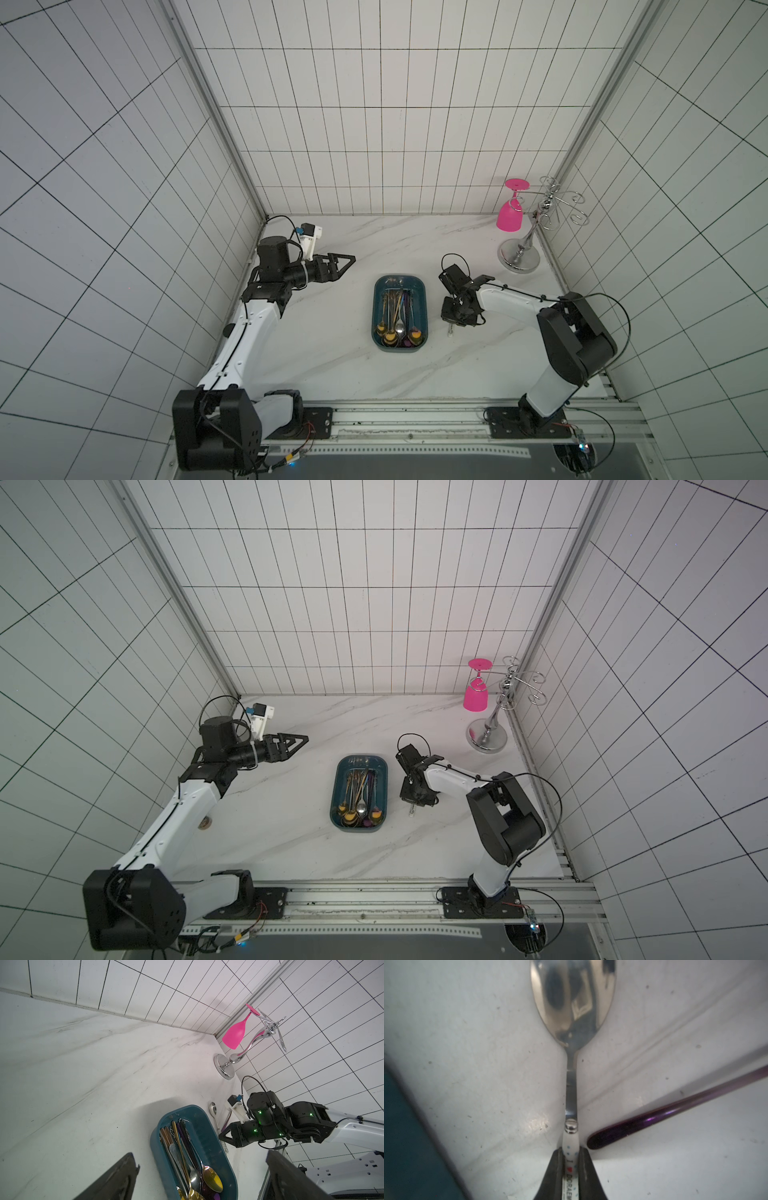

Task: Put the spoon into the storage box
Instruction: Pick up the spoon from the center of the board, then adjust the spoon.

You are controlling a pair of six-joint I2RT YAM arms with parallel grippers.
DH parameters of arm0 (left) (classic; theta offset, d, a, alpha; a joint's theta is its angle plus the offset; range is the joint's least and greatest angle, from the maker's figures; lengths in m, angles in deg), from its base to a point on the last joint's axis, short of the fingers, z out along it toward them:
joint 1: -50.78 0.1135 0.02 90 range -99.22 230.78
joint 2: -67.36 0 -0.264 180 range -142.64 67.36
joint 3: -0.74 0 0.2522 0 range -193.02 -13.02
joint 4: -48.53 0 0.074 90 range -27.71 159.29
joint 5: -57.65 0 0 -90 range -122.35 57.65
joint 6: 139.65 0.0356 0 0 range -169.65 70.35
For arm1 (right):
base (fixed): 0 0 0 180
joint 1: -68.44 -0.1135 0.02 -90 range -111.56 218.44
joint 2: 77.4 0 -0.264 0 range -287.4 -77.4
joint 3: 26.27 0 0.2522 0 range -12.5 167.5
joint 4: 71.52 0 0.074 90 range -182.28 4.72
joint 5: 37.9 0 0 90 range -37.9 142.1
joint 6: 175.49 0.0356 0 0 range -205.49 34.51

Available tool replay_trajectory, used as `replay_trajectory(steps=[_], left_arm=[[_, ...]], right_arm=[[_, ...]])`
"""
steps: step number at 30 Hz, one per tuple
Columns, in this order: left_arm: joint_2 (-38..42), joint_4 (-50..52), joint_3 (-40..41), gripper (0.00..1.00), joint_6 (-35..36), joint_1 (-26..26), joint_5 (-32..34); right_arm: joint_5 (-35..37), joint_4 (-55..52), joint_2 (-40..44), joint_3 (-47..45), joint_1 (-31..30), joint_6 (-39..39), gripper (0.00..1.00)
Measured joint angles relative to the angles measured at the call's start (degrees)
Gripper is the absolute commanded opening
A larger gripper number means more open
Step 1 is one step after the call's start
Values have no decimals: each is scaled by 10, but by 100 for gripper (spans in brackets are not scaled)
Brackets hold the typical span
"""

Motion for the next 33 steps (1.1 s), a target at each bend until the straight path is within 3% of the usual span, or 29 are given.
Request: replay_trajectory(steps=[7,13,25,33], left_arm=[[0,3,0,99,1,0,0],[0,22,-13,98,13,1,0],[-12,90,-75,96,74,-6,-9],[-47,184,-107,95,144,-87,-9]], right_arm=[[-4,-3,3,1,0,-33,0],[-3,-51,35,35,-9,-114,0],[39,-97,188,100,-45,-365,0],[42,-82,200,100,-114,-549,0]])
